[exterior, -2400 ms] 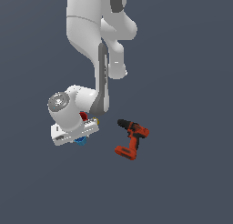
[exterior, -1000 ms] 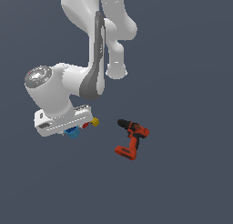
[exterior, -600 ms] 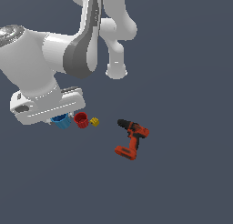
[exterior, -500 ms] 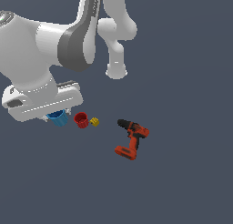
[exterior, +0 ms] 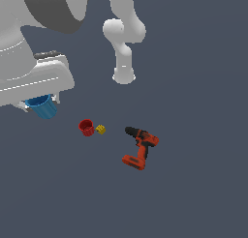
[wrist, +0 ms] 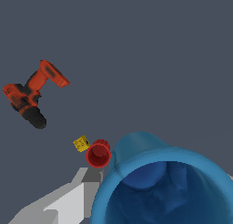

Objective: Pick up a designated object from a clutter of objects.

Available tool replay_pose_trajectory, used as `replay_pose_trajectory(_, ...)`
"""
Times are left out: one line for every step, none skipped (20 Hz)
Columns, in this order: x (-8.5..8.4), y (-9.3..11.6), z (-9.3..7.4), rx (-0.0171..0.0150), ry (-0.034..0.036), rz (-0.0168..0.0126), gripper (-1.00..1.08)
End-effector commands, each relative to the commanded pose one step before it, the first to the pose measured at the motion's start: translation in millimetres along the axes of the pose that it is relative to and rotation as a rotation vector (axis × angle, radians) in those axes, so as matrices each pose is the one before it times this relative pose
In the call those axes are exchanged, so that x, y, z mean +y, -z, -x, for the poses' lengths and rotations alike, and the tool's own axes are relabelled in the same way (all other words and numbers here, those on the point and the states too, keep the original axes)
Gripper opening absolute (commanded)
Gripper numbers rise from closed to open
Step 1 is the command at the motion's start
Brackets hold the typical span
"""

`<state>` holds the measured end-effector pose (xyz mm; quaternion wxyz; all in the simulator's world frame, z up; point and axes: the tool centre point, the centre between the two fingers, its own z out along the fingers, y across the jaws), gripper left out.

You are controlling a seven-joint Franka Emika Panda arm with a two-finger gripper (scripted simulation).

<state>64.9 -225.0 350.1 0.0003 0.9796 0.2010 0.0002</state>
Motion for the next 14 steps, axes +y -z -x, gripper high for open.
replay_pose_trajectory(2.72,17.31,-0.11,-0.00045,0.00025,-0.00034,-1.00)
replay_pose_trajectory(1.00,5.39,-0.15,0.00000,0.00000,0.00000,-1.00)
replay_pose_trajectory(0.77,4.80,-0.34,0.00005,0.00046,-0.00017,-1.00)
replay_pose_trajectory(0.84,4.32,-0.16,0.00000,0.00000,0.00000,-1.00)
replay_pose_trajectory(0.76,3.80,-0.16,0.00000,0.00000,0.00000,-1.00)
replay_pose_trajectory(0.68,3.28,-0.16,0.00000,0.00000,0.00000,-1.00)
replay_pose_trajectory(0.60,2.79,-0.17,0.00000,0.00000,0.00000,-1.00)
replay_pose_trajectory(0.52,2.32,-0.17,0.00000,0.00000,0.00000,-1.00)
replay_pose_trajectory(0.45,1.88,-0.16,0.00000,0.00000,0.00000,-1.00)
replay_pose_trajectory(0.37,1.47,-0.15,0.00000,0.00000,0.00000,-1.00)
replay_pose_trajectory(0.29,1.09,-0.13,0.00000,0.00000,0.00000,-1.00)
replay_pose_trajectory(0.21,0.75,-0.11,0.00000,0.00000,0.00000,-1.00)
replay_pose_trajectory(0.13,0.43,-0.07,0.00000,0.00000,0.00000,-1.00)
replay_pose_trajectory(0.04,0.14,-0.02,0.00000,0.00000,0.00000,-1.00)
